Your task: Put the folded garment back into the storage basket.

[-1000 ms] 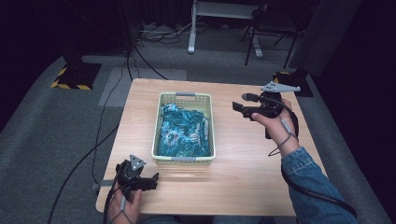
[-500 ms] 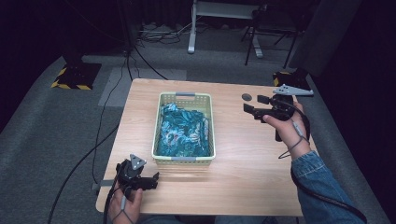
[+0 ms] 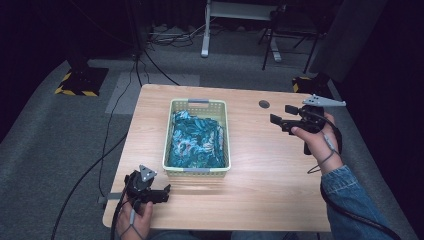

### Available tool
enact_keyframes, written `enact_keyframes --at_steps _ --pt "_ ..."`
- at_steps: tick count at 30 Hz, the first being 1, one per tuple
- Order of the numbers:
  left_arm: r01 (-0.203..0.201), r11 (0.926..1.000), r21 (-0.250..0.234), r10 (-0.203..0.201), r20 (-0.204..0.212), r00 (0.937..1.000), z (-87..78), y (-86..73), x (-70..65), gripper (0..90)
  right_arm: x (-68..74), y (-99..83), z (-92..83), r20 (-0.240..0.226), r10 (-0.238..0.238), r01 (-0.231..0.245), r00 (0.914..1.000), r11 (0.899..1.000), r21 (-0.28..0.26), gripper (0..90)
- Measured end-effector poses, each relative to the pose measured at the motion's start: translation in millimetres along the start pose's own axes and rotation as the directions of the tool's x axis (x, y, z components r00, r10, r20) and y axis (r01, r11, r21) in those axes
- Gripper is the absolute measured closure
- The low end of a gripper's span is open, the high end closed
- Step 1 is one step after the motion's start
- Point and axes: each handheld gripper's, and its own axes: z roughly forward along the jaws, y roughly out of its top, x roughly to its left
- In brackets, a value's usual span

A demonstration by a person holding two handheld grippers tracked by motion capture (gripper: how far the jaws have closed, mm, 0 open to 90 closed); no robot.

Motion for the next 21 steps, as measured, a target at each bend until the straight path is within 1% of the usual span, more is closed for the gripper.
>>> enact_keyframes --at_steps 7,10,14,21 --pt "0.001 1.0 0.0 -0.001 0.0 1.0 0.0 -0.1 -0.1 0.3 -8.0 -3.9 -7.8 0.015 0.002 -0.002 0.9999 1.0 0.005 22.1" --pt "0.002 1.0 -0.001 -0.002 -0.001 1.0 -0.1 -0.3 -0.4 0.3 -10.6 -4.7 -9.6 0.017 -0.01 0.009 0.9998 1.0 0.004 22.0" --pt "0.002 1.0 -0.001 -0.002 -0.001 1.0 -0.2 -0.3 -0.4 0.3 -15.4 -7.1 -13.6 0.026 -0.013 0.013 0.9996 1.0 0.003 22.1" --pt "0.002 1.0 -0.001 -0.002 -0.001 1.0 -0.2 -0.3 -0.3 0.3 -21.9 -12.1 -18.2 0.041 -0.025 0.025 0.9989 1.0 0.018 22.1"
